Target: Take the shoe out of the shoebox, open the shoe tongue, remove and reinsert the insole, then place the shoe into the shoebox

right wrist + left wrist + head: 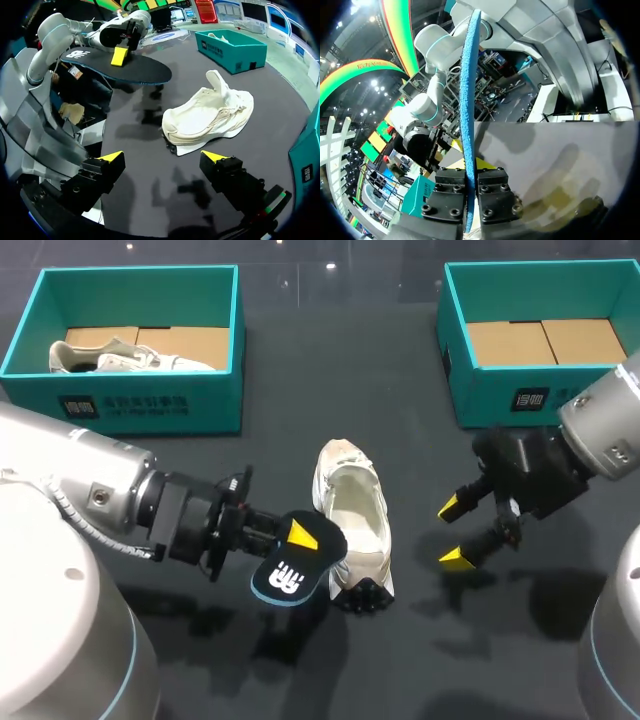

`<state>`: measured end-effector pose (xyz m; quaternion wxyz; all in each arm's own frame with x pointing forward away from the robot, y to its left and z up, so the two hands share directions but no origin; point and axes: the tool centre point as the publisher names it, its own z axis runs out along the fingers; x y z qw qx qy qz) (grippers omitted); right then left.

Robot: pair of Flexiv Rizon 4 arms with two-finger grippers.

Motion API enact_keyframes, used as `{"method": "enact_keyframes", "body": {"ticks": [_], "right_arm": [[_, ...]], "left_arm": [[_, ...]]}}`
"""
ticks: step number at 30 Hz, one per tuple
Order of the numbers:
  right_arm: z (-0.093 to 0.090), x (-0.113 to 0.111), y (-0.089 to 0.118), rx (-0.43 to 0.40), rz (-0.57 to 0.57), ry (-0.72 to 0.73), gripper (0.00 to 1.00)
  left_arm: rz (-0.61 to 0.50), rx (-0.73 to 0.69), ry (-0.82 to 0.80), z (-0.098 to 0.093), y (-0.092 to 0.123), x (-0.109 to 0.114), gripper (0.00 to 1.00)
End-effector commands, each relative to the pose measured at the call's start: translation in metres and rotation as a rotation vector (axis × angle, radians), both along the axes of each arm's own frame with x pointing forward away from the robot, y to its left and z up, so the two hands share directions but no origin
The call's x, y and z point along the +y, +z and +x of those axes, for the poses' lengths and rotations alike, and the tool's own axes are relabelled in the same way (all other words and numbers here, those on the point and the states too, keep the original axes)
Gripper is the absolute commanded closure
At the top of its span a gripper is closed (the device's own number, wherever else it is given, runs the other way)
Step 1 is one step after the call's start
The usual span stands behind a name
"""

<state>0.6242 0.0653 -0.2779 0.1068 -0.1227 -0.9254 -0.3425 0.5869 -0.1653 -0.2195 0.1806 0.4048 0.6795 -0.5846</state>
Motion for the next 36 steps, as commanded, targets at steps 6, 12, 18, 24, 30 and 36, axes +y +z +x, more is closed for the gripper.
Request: {"method": "enact_keyframes", "body": {"ticks": [6, 12, 18, 24, 30, 36], "right_arm": [[0.008, 0.005, 0.003, 0.009, -0.021, 0.022, 0.0], [0.009, 0.007, -0.011, -0.122, -0.015, 0.021, 0.0], [0.013, 0.01, -0.024, -0.175, -0.057, -0.022, 0.0], [0.014, 0.012, -0.029, -0.144, -0.107, -0.024, 0.0], [0.014, 0.012, -0.029, -0.144, -0.107, -0.024, 0.0], [0.02, 0.021, -0.027, -0.157, -0.148, 0.04, 0.0]], "left_arm": [[0.001, 0.002, -0.005, 0.003, -0.002, -0.003, 1.0], [-0.008, 0.063, 0.006, 0.004, -0.019, -0.011, 1.0], [-0.049, 0.117, 0.048, 0.007, -0.025, -0.01, 1.0], [-0.055, 0.12, 0.046, 0.007, -0.024, -0.009, 1.0], [-0.055, 0.12, 0.046, 0.007, -0.024, -0.009, 1.0], [-0.046, 0.101, 0.059, 0.007, -0.027, -0.012, 1.0]]}}
